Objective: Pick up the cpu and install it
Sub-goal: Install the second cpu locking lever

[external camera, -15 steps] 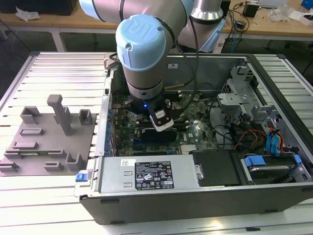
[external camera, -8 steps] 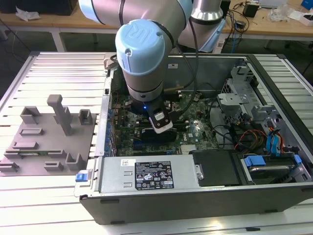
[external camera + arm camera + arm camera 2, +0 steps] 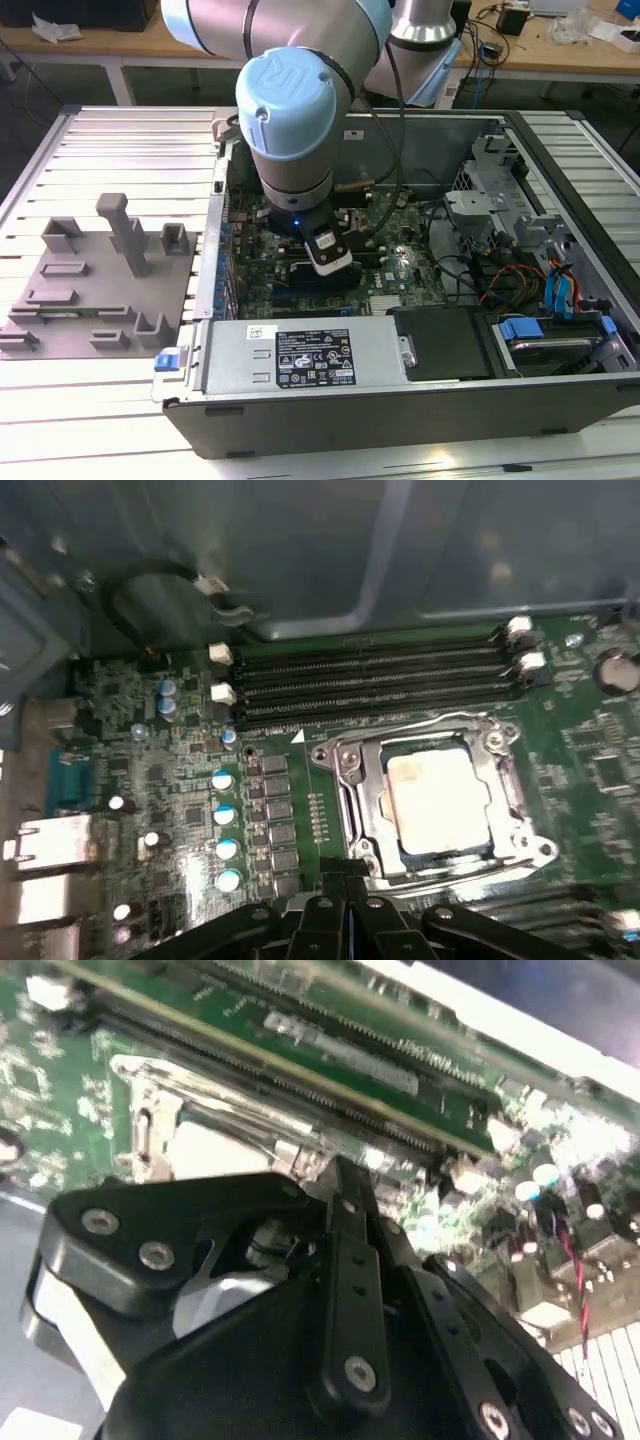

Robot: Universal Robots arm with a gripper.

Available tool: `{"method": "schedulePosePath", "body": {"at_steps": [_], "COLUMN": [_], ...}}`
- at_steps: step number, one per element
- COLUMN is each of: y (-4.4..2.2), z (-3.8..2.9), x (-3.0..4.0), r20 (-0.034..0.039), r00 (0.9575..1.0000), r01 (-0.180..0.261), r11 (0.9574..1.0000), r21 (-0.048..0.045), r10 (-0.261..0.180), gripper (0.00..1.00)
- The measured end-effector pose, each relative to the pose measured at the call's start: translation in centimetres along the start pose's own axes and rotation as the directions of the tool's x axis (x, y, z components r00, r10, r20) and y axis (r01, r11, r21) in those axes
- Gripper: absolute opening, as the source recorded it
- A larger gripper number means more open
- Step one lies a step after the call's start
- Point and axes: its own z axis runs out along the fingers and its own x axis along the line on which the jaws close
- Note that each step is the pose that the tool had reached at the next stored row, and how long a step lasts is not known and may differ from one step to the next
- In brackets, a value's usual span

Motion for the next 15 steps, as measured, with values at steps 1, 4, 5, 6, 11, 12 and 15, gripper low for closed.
{"method": "schedulePosePath", "body": {"at_steps": [1, 4, 5, 6, 11, 12, 15], "y": [0.18, 0.20, 0.24, 0.35, 1.21, 1.35, 1.89], "z": [-0.55, -0.56, -0.59, -0.87, -3.22, -3.62, -5.00], "x": [-0.03, -0.03, -0.02, -0.04, -0.19, -0.21, -0.55], "r20": [0.0003, 0.0004, 0.0006, 0.0007, 0.0025, 0.0026, 0.0032], "r00": [1.0000, 1.0000, 1.0000, 1.0000, 1.0000, 1.0000, 1.0000], "r01": [0.000, 0.000, 0.000, 0.000, 0.001, 0.001, 0.000], "r11": [1.0000, 1.0000, 1.0000, 1.0000, 1.0000, 1.0000, 1.0000], "r21": [0.0048, 0.0051, 0.0053, 0.0052, 0.0047, 0.0047, 0.0046], "r10": [0.000, 0.000, 0.000, 0.000, -0.001, -0.001, 0.000], "gripper": [0.11, 0.11, 0.11, 0.11, 0.11, 0.11, 0.11]}}
